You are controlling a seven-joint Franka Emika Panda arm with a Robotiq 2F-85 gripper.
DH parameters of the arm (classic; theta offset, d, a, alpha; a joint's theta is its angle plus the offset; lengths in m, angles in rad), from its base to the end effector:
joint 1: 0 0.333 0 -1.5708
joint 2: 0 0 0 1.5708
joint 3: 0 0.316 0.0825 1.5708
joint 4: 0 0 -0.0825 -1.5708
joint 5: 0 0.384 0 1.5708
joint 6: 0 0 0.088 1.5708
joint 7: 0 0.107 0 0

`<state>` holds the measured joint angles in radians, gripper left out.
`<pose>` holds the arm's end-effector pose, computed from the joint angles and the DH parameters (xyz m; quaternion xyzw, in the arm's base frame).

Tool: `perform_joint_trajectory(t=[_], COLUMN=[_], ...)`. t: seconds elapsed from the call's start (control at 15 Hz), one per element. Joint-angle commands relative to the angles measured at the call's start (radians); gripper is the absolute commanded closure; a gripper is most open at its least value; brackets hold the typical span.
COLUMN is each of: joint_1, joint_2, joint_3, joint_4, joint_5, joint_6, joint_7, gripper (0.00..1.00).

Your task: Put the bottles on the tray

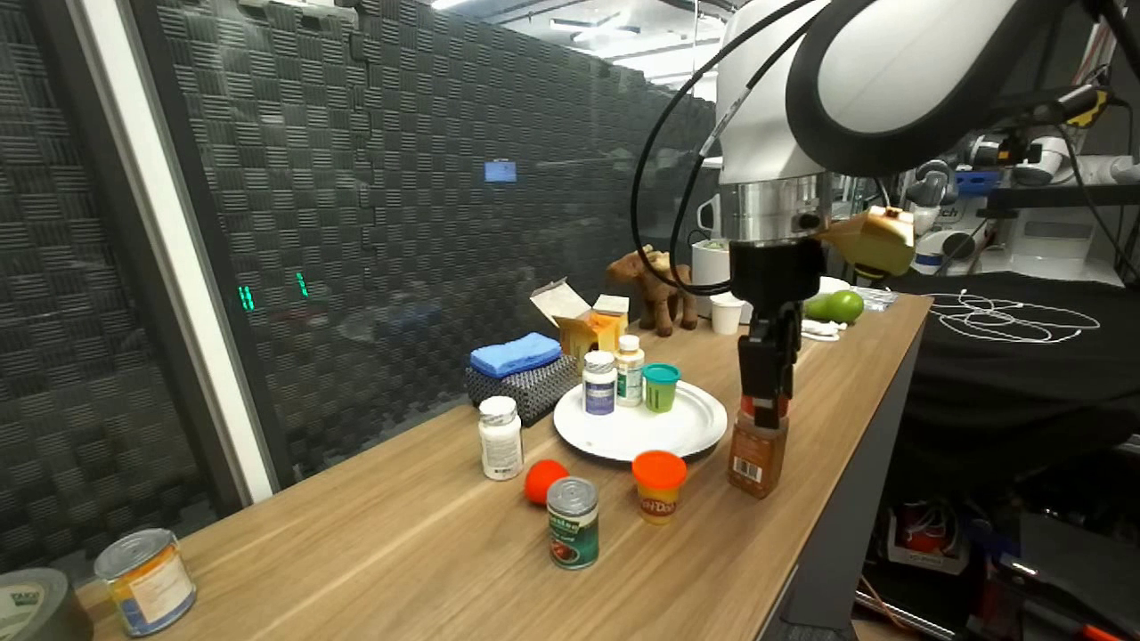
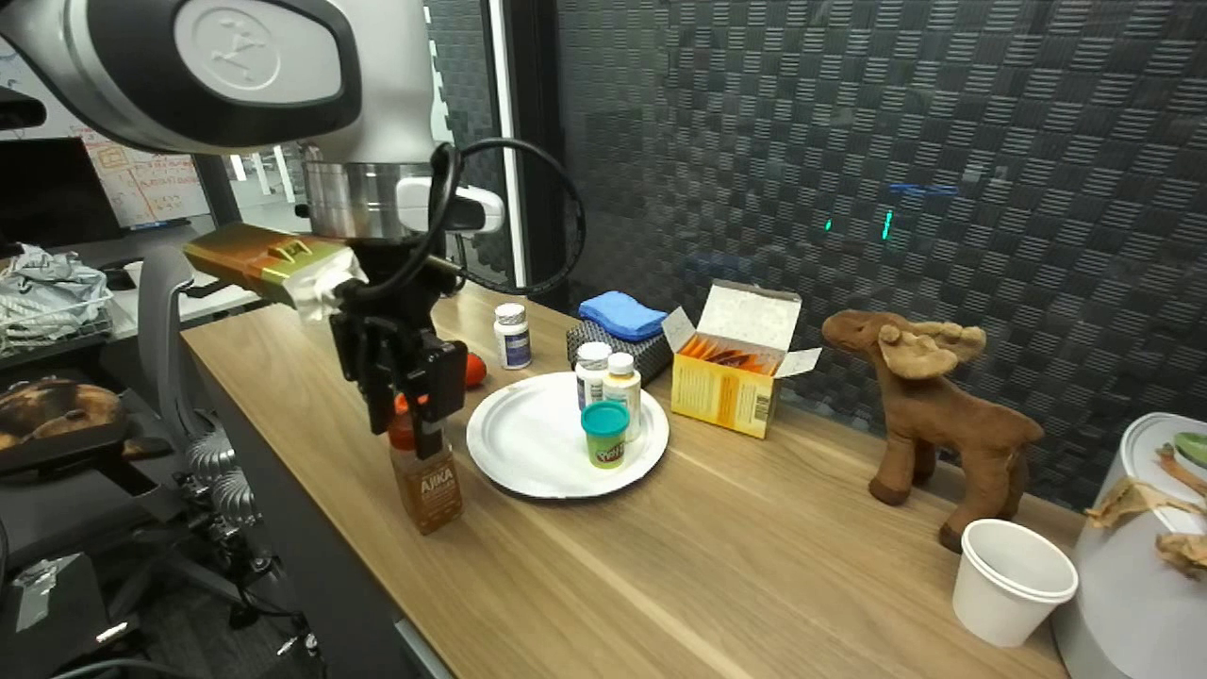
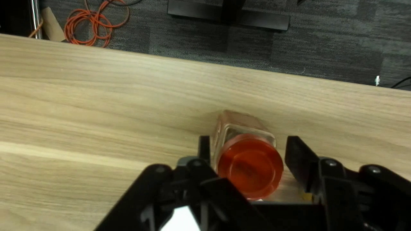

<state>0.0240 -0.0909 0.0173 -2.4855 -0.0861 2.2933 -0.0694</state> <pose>0.4514 0.0167 0.3142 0.9946 0.0851 -0.0511 0.0309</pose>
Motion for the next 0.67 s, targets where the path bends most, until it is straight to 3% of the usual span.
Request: perform_joint_trajectory(t=[0.0,0.07,0.4,0.6], joint_1=[-0.004,-0.004,-0.001,0.001], joint_2=[0.02,0.024,0.015,-0.041], joint_3=[-0.003,-0.003,0.0,0.011], joint_4=[0.032,0.036,0.051,0.065], joint_5=[0.005,0.003,0.013,-0.052], joint_6=[0.016,0.017,-0.009,-0.122], joint_7=[-0.018,-0.016,-0.016,0.046], gripper=[0.67,0.76,0.76,0.76])
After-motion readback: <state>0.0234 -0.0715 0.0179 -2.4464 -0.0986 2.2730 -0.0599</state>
